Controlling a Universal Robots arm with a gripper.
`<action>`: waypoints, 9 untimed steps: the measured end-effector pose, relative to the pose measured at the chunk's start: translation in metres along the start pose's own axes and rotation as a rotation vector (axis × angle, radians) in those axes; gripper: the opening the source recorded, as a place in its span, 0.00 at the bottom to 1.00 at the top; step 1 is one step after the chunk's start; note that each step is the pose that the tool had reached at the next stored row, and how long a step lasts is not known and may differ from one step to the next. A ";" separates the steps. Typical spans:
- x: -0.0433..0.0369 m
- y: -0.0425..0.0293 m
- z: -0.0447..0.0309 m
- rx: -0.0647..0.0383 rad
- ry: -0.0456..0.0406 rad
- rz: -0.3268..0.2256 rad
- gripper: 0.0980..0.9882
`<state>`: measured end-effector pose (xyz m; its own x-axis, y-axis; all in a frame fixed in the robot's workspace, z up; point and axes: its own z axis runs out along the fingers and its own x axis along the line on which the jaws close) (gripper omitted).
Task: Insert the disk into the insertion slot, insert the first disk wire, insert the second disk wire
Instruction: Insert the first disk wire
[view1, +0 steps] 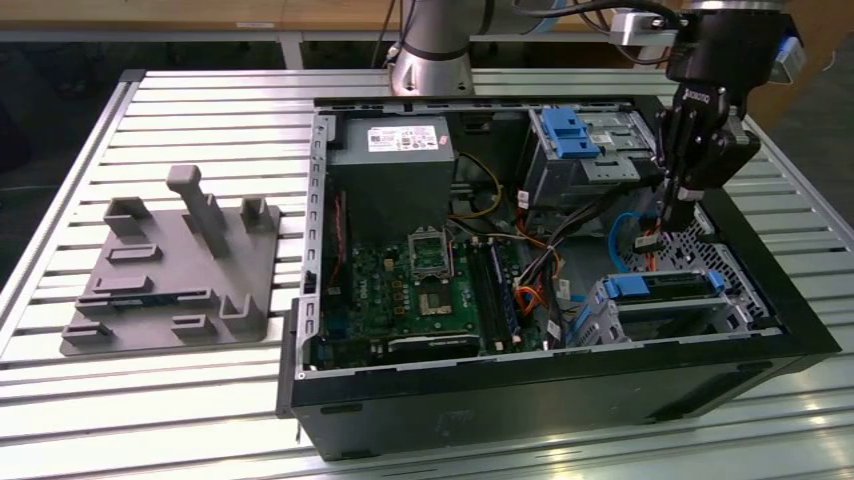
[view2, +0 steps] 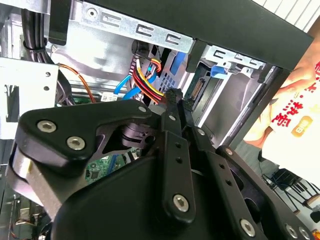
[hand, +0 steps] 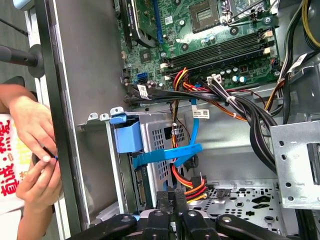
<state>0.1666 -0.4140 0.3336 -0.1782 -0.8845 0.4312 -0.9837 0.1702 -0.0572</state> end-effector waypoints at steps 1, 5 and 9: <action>0.0000 0.0000 0.0000 0.000 0.0001 0.000 0.07; -0.0001 0.0000 0.0001 0.000 0.0000 0.000 0.07; -0.0002 0.0001 0.0001 0.000 0.0009 0.000 0.07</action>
<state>0.1665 -0.4139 0.3334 -0.1781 -0.8841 0.4320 -0.9837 0.1702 -0.0573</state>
